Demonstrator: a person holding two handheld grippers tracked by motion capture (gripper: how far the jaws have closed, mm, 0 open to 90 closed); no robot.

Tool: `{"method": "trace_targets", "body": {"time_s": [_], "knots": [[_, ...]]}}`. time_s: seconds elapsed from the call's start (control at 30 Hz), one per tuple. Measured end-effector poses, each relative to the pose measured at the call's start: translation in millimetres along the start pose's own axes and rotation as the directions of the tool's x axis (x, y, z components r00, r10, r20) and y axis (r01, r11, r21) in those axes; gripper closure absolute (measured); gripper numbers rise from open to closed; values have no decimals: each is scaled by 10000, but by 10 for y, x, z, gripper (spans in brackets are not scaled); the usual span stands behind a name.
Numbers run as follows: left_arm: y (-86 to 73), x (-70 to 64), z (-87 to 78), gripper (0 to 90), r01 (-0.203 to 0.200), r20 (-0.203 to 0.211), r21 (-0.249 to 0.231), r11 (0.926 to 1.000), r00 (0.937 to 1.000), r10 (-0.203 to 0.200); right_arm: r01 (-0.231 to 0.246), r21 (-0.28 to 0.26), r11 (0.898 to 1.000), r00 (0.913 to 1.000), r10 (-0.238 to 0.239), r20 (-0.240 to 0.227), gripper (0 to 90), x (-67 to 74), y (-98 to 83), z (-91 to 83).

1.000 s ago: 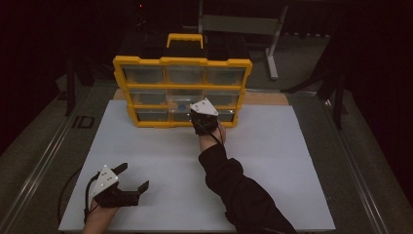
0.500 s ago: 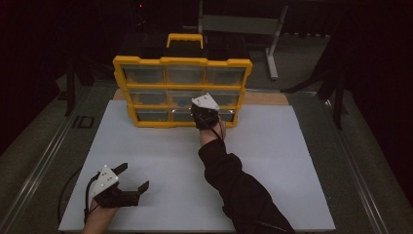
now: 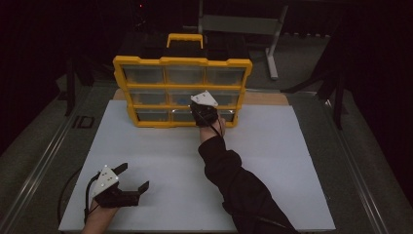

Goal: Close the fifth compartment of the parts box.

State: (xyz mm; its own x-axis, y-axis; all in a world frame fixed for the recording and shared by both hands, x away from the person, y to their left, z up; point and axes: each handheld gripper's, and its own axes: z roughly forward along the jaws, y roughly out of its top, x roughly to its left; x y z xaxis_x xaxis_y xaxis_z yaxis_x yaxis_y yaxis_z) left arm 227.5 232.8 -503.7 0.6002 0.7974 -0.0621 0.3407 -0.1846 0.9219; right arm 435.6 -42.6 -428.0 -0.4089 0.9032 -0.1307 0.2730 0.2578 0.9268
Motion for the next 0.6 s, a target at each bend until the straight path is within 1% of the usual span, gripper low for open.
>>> {"method": "trace_targets", "body": {"time_s": [0.07,0.33,0.6], "knots": [[1,1,-2,0,3,-6,-6,10000,10000,-3,-28,47,10000,10000,28,-87,900,-1,-2,19],[0,2,-4,0,17,7,-25,10000,10000,-17,68,112,9999,10000,-67,-42,900,12,8,67],[2,-2,-8,0,3,9,-23,10000,10000,-3,33,92,10000,10000,-33,-36,900,19,22,75]]}}
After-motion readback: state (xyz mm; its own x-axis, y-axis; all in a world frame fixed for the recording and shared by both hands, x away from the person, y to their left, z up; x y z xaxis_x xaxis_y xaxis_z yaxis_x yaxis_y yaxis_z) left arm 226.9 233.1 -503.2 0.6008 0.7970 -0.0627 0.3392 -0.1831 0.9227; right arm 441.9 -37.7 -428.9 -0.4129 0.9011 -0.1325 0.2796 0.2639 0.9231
